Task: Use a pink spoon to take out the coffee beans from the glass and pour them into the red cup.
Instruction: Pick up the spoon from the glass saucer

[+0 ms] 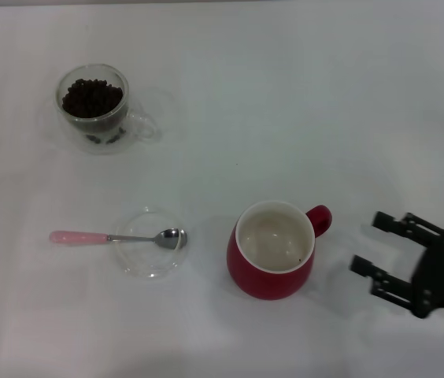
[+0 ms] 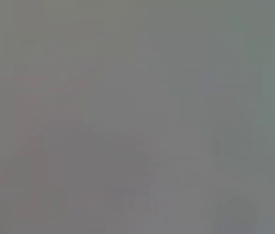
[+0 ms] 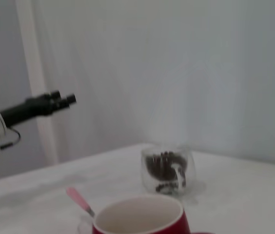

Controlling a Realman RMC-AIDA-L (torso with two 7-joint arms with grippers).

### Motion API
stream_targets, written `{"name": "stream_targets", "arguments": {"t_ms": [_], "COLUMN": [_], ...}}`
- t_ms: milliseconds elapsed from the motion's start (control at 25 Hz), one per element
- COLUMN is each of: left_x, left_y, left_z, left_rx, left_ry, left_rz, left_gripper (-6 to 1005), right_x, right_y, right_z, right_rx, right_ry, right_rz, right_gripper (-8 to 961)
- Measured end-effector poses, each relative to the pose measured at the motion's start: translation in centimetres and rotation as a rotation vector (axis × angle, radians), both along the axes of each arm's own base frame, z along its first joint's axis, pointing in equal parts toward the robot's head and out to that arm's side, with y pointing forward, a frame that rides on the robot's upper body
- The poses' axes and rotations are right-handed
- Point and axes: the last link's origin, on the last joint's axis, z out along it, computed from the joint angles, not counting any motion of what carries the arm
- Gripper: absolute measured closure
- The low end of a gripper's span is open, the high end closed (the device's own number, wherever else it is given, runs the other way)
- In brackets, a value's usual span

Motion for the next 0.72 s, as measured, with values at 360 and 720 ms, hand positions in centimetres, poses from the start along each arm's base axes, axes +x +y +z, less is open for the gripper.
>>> {"name": "stream_targets", "arguments": {"t_ms": [360,720], "left_x": [1.0,3.8], "left_y": [-2.6,-5.9], "left_z": [-1.5,-5.2], "left_rx": [-0.095,-0.149], "left_ry": [-0.242,-0.687], "left_rz": [-0.120,-0.217], "left_gripper": [124,124], "right_x": [-0.8,-0.3], "right_y": [-1.8,0.3], "right_z": [6.3,12.8], "right_rx": [0.139,0.501], "right_ry": [0.161,0.186], "right_rz": [0.118,0.134], "right_gripper": [208,211]}}
